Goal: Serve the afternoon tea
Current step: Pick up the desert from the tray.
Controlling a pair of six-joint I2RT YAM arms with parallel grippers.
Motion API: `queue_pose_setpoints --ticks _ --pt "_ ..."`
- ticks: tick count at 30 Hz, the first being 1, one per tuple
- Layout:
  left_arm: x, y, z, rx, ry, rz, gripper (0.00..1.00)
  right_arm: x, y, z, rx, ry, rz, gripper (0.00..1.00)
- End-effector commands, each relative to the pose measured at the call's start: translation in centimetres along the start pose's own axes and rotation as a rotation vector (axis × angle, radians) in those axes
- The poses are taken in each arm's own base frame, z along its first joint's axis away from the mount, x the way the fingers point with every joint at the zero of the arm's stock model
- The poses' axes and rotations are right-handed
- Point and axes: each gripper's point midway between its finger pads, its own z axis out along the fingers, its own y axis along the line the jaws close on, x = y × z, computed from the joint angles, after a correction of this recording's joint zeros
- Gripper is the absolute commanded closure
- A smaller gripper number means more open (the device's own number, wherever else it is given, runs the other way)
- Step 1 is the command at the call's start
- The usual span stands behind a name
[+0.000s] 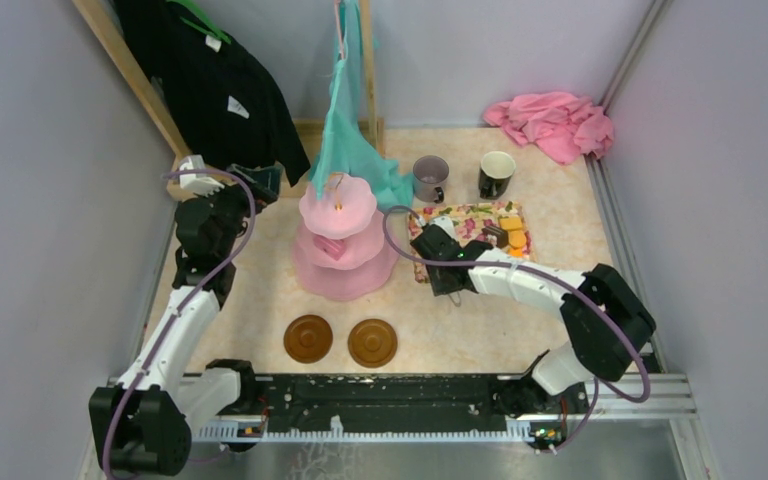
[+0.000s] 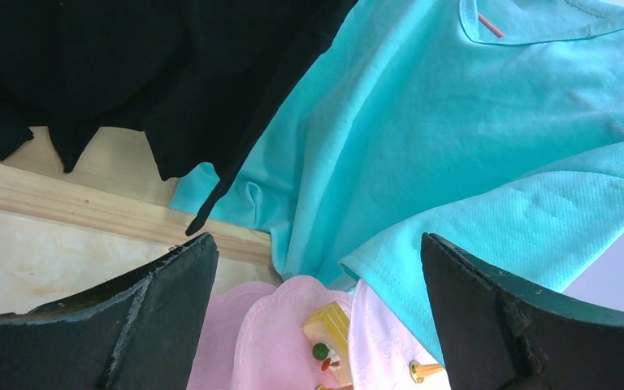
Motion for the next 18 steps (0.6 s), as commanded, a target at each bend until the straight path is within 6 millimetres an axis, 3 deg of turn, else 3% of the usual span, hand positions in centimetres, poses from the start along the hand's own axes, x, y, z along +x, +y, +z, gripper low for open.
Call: queue_pose_setpoints --ticks 1,10,18 --pt "-0.4 -0.32 0.1 0.027 -0.015 -0.011 0.01 -3.71 0.82 -0.19 -0.035 -0.082 0.028 0.62" --pt "-0.42 -0.15 0.24 0.032 -0.008 -0.027 0.01 -3.93 0.34 0.48 -0.039 -0.066 0.042 0.63" --pt "-0.45 -0.17 0.15 0.036 -0.009 -0.027 0.01 -4.29 0.31 -0.43 -0.056 -0.083 0.052 0.74"
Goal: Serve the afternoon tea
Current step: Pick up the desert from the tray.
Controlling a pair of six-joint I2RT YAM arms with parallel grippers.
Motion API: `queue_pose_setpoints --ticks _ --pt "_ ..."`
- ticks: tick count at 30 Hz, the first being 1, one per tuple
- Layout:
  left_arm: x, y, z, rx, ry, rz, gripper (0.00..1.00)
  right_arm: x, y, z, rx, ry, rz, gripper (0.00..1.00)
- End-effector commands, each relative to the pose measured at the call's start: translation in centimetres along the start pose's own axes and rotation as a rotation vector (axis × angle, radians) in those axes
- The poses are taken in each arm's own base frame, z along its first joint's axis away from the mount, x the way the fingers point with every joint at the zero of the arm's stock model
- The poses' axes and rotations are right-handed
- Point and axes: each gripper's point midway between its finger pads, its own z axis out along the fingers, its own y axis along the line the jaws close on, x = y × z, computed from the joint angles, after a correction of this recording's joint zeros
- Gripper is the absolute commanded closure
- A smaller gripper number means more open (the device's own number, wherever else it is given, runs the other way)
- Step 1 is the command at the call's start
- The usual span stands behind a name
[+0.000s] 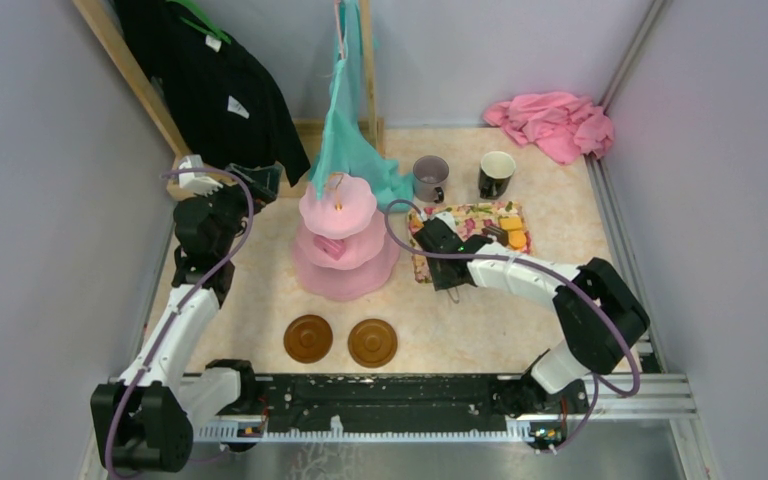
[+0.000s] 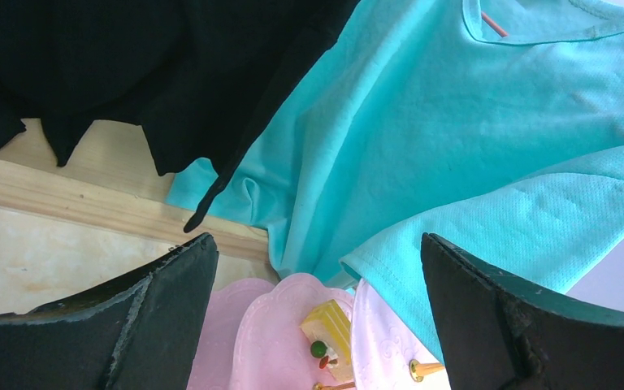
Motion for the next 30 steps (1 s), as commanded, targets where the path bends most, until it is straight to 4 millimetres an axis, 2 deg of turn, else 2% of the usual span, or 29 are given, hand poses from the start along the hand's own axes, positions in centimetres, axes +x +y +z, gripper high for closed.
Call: queue_pose_setpoints --ticks 1,8,17,30 --pt "-0.5 -0.5 -0.1 0.032 -0.023 -0.001 0.01 -3.3 0.5 -1.8 -0.041 -0.097 0.032 0.75" --pt "-0.5 -0.3 -0.1 0.022 -0.024 0.0 0.01 -4.3 0.3 -3.2 -0.053 -0.139 0.047 0.83" --pt "-0.5 -0.1 -0.1 0.014 -0.025 -0.004 0.01 -5.0 0.5 -4.9 -0.091 -0.182 0.051 0.84" --pt "-0.4 0.3 -0.1 -0.001 -0.025 0.001 0.01 -6.7 4.2 -7.6 -0.14 -0.244 -0.005 0.84"
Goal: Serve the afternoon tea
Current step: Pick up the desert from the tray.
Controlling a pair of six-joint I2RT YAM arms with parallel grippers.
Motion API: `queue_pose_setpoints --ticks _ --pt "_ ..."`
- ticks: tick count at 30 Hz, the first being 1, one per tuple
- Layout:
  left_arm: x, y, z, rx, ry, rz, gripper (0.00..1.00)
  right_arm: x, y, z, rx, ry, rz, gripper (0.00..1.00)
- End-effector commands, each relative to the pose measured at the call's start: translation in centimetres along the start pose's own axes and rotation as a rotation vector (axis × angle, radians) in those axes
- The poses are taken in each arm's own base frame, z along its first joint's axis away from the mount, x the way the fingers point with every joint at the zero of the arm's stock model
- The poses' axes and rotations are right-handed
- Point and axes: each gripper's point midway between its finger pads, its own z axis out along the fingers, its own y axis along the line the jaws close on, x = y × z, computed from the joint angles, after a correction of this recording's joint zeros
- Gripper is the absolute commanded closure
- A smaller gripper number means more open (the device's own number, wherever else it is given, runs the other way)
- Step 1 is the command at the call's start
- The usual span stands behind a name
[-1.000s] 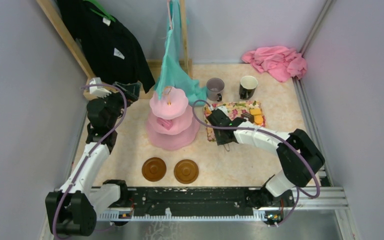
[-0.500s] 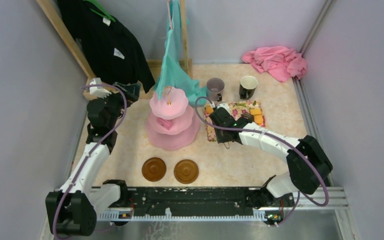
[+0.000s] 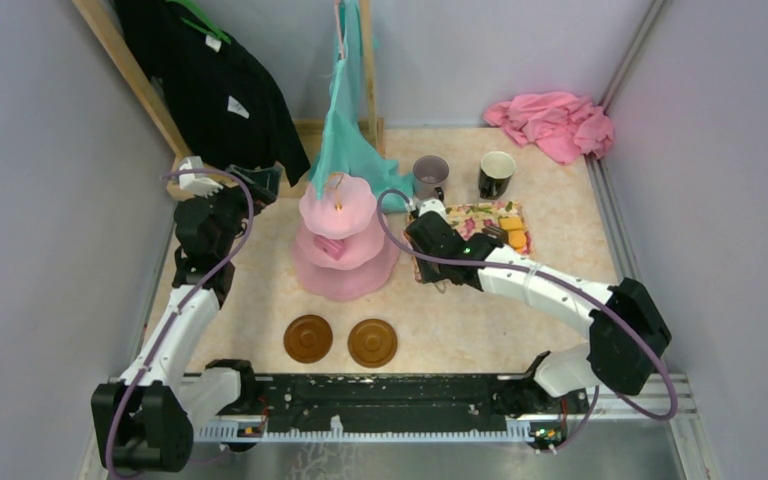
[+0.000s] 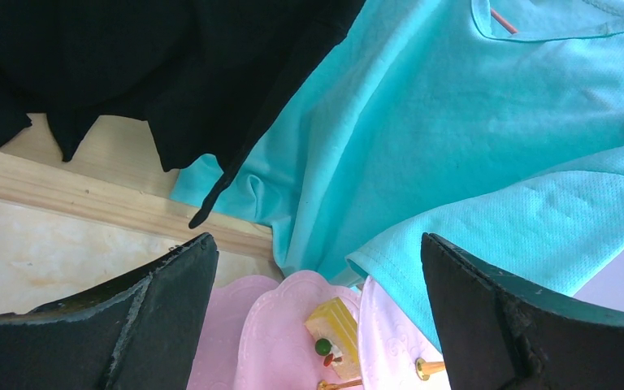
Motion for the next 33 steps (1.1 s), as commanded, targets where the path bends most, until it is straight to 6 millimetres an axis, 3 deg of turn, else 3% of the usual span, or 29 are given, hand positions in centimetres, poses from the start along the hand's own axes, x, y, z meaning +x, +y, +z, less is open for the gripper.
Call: queue_pose_setpoints --ticks 1,9,25,33 --pt "-0.6 -0.1 0.0 0.008 -0.029 0.002 0.01 -3.4 1.3 -1.7 -0.018 -0.094 0.008 0.84" --pt "-0.5 -0.1 0.1 0.009 -0.022 -0.001 0.01 -4.1 1.9 -3.2 -0.027 -0.119 0.004 0.84" --pt "-0.3 -0.1 0.0 0.007 -0.016 -0.004 0.01 -3.3 1.4 -3.4 -0.021 -0.117 0.011 0.84" --pt "-0.1 0.1 0.2 0.005 -0.009 -0.004 0.01 -3.5 0.8 -4.7 -0.018 -0.134 0.013 0.84"
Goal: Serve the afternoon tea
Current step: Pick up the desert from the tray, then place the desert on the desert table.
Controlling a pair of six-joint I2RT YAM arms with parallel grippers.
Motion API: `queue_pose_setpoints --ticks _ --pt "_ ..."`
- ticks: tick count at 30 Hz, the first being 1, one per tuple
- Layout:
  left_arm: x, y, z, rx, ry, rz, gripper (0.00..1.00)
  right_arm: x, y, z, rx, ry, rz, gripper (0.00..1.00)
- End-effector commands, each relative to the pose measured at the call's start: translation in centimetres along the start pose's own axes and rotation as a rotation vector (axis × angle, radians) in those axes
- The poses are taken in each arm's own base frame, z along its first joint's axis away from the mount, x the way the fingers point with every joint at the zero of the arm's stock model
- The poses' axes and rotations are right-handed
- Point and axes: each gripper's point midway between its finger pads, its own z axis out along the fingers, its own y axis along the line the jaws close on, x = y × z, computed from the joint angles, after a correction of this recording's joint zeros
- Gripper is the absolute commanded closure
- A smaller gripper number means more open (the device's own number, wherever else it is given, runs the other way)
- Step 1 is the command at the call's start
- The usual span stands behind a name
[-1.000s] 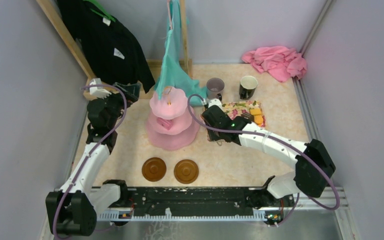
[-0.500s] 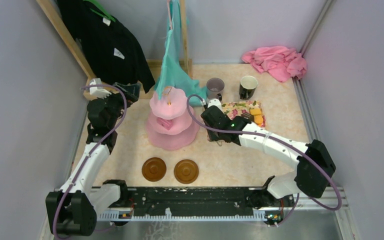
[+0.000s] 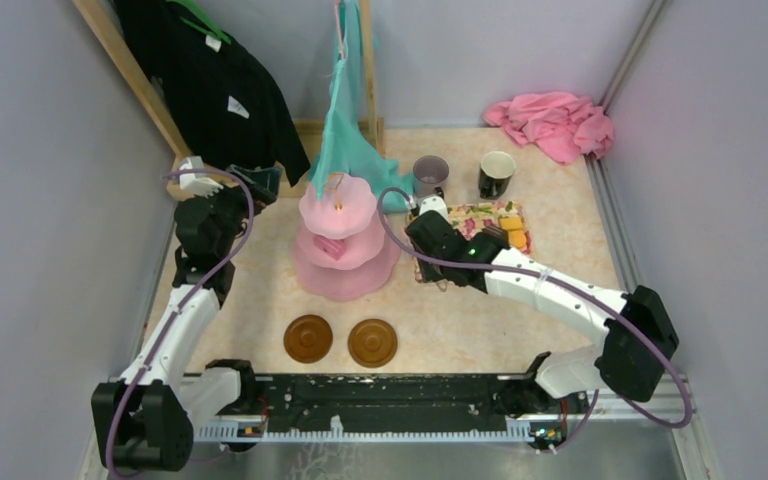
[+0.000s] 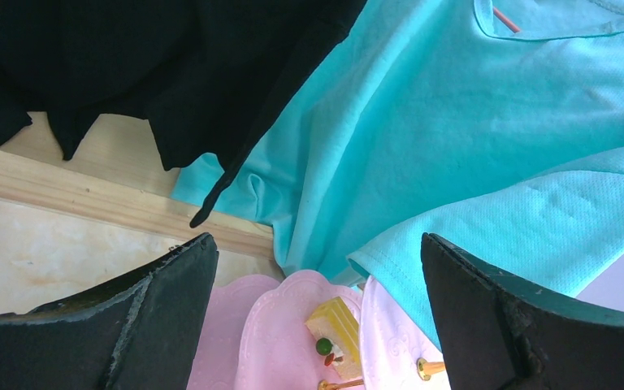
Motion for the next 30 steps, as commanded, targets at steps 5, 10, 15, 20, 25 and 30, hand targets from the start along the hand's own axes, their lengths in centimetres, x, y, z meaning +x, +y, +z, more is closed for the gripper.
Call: queue_pose_setpoints --ticks 5,10,15,20,25,30 --pt "-0.1 0.1 0.3 0.004 -0.006 -0.003 0.01 -3.4 -0.3 -3.9 -0.017 -0.127 0.031 0.84" --pt "0.0 0.1 0.4 0.007 -0.001 -0.005 0.01 -5.3 -0.2 -5.8 -0.024 -0.166 0.022 0.84" --pt "0.0 0.1 0.4 0.004 -0.001 -0.001 0.01 -7.0 0.2 -7.2 -0.03 -0.197 0.01 0.84" --pt "0.1 0.1 0.4 0.005 0.001 -0.001 0.01 -8.7 0.7 -8.6 -0.029 -0.223 -0.004 0.84" --pt "0.1 0.2 0.4 0.005 0.003 -0.002 0.01 -10.2 1.4 -9.9 -0.027 -0.251 -0.022 0.85" --pt "0.1 0.1 0.4 0.005 0.003 -0.004 0.01 -11.5 2.5 -10.6 -0.042 -0.267 -0.039 0.85"
